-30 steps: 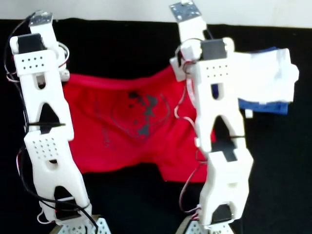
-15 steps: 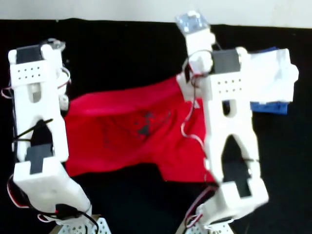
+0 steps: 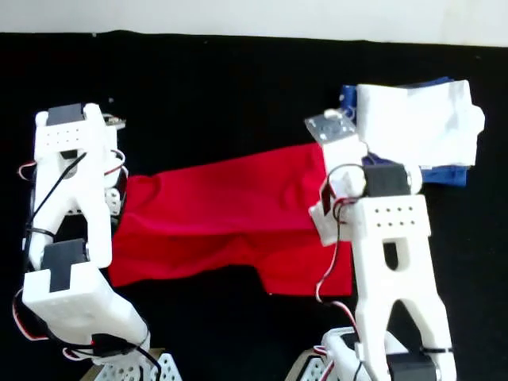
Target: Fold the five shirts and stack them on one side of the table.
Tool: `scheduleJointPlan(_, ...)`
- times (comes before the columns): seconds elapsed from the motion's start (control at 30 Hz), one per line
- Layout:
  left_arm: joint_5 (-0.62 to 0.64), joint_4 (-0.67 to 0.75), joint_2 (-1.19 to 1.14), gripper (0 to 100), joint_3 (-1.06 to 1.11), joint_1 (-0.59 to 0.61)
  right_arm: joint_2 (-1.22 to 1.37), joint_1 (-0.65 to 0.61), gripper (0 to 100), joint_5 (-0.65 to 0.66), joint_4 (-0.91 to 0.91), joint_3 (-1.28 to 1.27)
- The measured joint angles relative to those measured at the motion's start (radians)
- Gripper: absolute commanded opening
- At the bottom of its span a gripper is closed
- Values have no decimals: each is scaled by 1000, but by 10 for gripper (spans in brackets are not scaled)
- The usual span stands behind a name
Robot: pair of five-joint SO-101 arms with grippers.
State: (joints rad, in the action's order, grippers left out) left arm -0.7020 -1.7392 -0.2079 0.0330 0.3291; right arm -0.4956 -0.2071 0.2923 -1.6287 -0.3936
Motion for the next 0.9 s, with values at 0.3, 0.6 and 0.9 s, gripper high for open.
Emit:
scheduleJointPlan(0.3, -38, 0, 0, 9, 106, 0, -66, 0, 9, 0, 52, -178)
scheduleJointPlan(0.6, -43, 0, 2, 160, 106, 2, -66, 0, 247, 0, 54, -196)
scheduleJointPlan(0.9, -43, 0, 2, 160, -109, 80, -68, -12, 207, 0, 12, 46)
